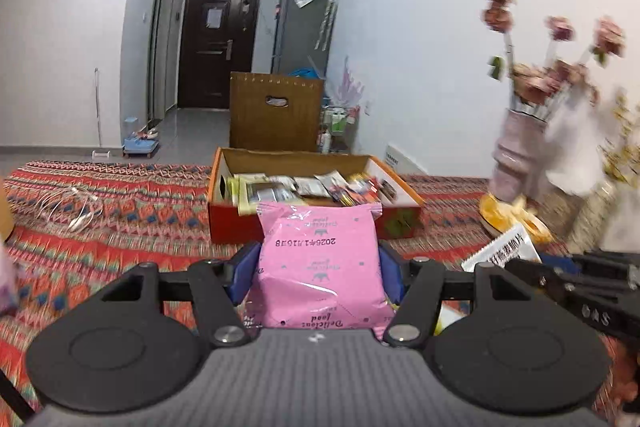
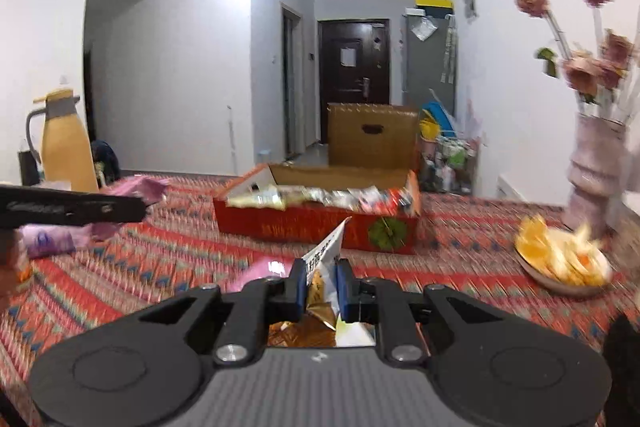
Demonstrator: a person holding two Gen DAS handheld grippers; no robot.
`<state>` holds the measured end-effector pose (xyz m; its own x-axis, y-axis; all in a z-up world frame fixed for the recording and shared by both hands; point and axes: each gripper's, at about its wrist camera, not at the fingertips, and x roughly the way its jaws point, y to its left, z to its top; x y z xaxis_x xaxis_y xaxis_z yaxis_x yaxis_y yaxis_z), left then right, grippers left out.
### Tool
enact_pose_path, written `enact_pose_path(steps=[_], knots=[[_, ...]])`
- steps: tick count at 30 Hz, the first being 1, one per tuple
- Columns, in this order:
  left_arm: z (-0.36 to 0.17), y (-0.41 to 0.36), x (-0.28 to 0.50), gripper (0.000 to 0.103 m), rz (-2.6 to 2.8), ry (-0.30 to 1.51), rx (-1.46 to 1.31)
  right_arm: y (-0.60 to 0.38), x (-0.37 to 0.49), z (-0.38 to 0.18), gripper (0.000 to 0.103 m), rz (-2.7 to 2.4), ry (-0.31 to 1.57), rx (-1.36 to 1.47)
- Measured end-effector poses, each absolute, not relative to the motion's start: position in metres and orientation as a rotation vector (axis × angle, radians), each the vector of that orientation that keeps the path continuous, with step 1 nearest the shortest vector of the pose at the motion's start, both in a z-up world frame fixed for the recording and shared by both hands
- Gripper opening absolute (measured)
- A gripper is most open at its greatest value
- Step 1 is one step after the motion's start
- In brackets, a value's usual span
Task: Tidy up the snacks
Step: 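Carry both held packets over the cardboard box, then lower both packets into the box and open both tools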
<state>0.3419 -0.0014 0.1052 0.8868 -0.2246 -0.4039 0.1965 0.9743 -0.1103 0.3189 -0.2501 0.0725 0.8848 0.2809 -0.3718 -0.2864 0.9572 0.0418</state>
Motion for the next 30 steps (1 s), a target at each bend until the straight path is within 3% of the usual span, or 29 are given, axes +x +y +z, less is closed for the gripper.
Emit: enact_pose_path(steps=[9,19,22,26,30], knots=[[0.11,-0.021,0.534,0.063,-0.192,0.493,-0.046,-0.232,0.485,0.08,0.015,0.359,0.426,0.068],[0.05,-0.043,0.726,0.063,-0.155,0.771,-0.002,-0.215,0.672,0.048,0.016,0.3,0.642,0.144],[0.031,-0.049,0.747,0.064,-0.127,0.764,0.072,-0.209,0.709,0.03,0.019,0.271,0.691,0.189],[0.024,-0.04,0.764,0.066,-0.161,0.797,0.008,-0.204,0.731,0.011,0.042,0.192,0.722,0.177],[0.027,-0.029,0.759,0.084,-0.229,0.773,-0.086,-0.209,0.733,0.004,0.048,0.21,0.725,0.223]])
